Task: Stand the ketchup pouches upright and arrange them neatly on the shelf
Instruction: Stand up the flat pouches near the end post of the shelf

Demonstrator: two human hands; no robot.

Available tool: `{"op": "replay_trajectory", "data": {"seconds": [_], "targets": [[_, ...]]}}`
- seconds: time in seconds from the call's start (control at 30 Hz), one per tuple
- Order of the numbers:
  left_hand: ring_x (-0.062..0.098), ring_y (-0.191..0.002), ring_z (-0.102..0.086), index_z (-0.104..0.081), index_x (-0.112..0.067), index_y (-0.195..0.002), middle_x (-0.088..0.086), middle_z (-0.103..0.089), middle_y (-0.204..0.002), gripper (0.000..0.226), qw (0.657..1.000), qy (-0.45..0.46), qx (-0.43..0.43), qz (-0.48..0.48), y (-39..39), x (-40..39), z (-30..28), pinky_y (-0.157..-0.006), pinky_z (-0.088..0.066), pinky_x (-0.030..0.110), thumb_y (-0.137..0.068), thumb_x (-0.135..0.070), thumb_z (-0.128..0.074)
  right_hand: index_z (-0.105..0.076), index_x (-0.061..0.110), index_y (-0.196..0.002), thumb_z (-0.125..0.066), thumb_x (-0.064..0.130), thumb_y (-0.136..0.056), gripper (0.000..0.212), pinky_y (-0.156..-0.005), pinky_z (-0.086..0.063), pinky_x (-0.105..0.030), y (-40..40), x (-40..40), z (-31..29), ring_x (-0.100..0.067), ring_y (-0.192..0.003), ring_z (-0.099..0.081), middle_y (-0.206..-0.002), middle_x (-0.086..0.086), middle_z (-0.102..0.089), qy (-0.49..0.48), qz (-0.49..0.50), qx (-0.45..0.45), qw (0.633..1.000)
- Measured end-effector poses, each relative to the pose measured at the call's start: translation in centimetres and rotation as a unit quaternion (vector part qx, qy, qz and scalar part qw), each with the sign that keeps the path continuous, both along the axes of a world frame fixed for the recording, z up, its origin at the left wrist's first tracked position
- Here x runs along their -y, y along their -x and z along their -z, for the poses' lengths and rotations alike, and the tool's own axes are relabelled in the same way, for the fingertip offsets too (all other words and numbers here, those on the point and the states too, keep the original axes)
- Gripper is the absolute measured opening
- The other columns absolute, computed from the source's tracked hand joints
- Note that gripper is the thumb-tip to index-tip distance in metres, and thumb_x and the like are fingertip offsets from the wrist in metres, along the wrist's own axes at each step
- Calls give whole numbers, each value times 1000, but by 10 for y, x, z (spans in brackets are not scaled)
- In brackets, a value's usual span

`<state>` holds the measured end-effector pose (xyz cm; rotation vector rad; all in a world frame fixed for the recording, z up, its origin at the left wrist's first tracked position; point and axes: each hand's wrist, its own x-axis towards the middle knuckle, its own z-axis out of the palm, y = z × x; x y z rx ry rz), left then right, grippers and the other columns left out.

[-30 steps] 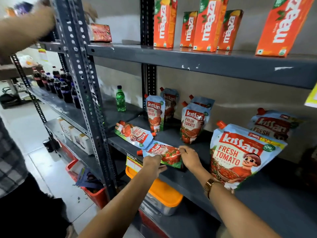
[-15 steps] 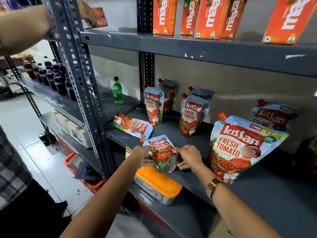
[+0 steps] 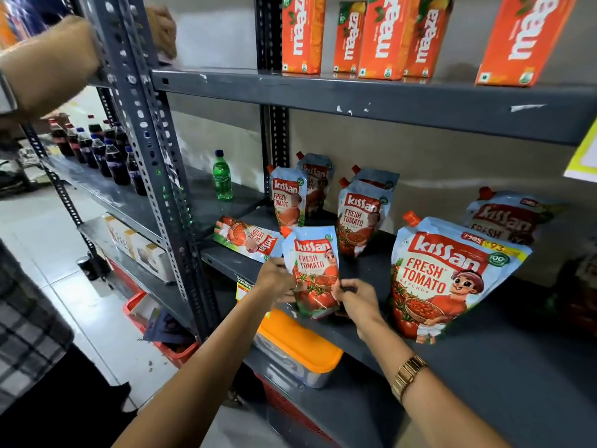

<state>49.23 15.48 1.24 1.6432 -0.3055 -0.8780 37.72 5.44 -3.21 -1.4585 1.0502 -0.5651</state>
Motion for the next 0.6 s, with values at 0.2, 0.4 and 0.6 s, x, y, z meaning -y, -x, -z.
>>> {"op": "replay_trajectory", "data": {"seconds": [0.2, 0.4, 0.6], "targets": [[24, -103, -47, -36, -13, -100, 6, -49, -98, 50, 991, 58, 120, -13, 1, 24, -4, -72, -53, 42, -71, 19, -61, -49, 22, -85, -63, 0, -80, 27, -55, -43, -14, 7, 4, -6, -17, -87, -63, -94, -9, -65, 127, 19, 43, 991], [14, -74, -58, -38, -10, -96, 9, -50, -103, 45, 977, 110, 176, 50, 7, 45, 20, -49, -47, 31, -72, 27, -46, -54, 18, -73, -67, -7, -74, 28, -60, -44, -19, 23, -5, 14, -23, -83, -66, -78, -5, -65, 222, 97, 38, 969], [12, -66, -51, -40, -9, -92, -1, -49, -85, 44, 973, 120, 179, 82, 7, 59, 23, -50, -39, 28, -70, 29, -43, -58, 8, -80, -70, 1, -74, 15, -68, -37, -26, 28, -3, 24, -18, -83, -52, -97, -10, -60, 316, 116, -20, 942]]}}
